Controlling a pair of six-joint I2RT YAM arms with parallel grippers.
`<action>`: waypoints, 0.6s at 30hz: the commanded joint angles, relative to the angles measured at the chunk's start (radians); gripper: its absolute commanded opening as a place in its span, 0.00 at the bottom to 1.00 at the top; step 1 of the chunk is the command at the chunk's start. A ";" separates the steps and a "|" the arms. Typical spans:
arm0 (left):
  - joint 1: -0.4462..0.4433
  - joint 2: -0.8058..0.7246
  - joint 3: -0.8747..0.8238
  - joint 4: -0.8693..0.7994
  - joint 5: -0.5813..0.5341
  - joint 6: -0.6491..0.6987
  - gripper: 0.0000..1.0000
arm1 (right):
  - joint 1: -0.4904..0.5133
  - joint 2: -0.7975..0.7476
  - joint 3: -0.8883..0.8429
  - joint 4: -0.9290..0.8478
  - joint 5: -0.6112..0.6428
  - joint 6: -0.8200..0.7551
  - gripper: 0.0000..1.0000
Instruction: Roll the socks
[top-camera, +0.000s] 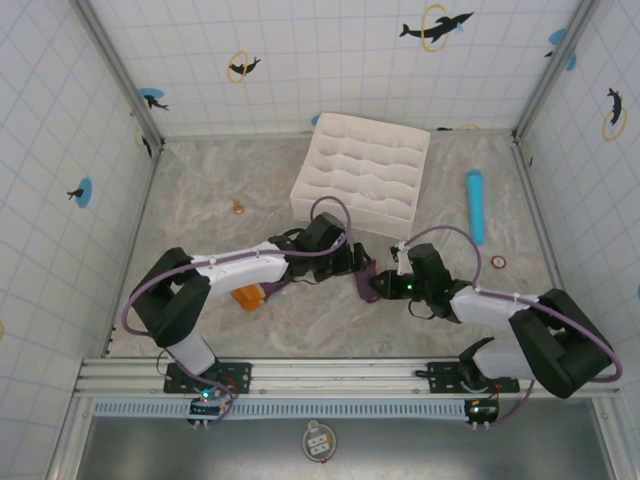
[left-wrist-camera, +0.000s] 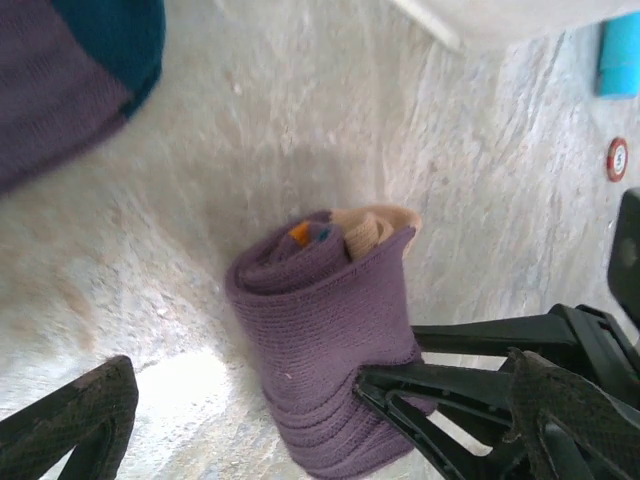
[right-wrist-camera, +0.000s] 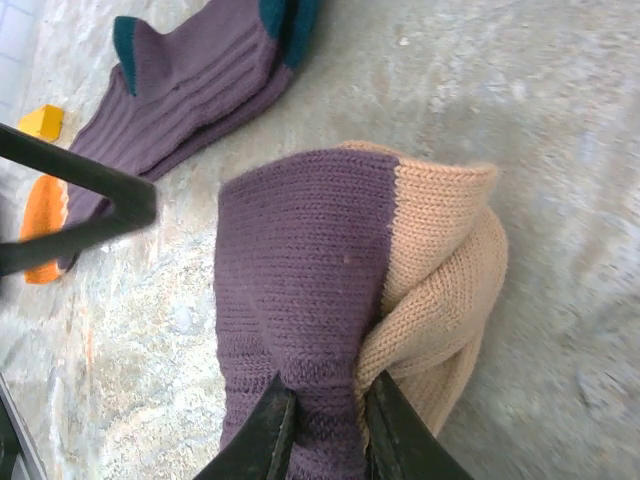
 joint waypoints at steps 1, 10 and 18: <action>0.059 -0.042 0.074 -0.091 -0.048 0.102 0.97 | -0.010 -0.050 0.068 -0.124 0.015 0.000 0.00; 0.260 0.021 0.330 -0.328 -0.099 0.405 0.92 | -0.012 -0.182 0.212 -0.334 0.122 -0.087 0.00; 0.375 0.147 0.510 -0.390 -0.282 0.602 0.79 | -0.013 -0.261 0.247 -0.406 0.194 -0.129 0.00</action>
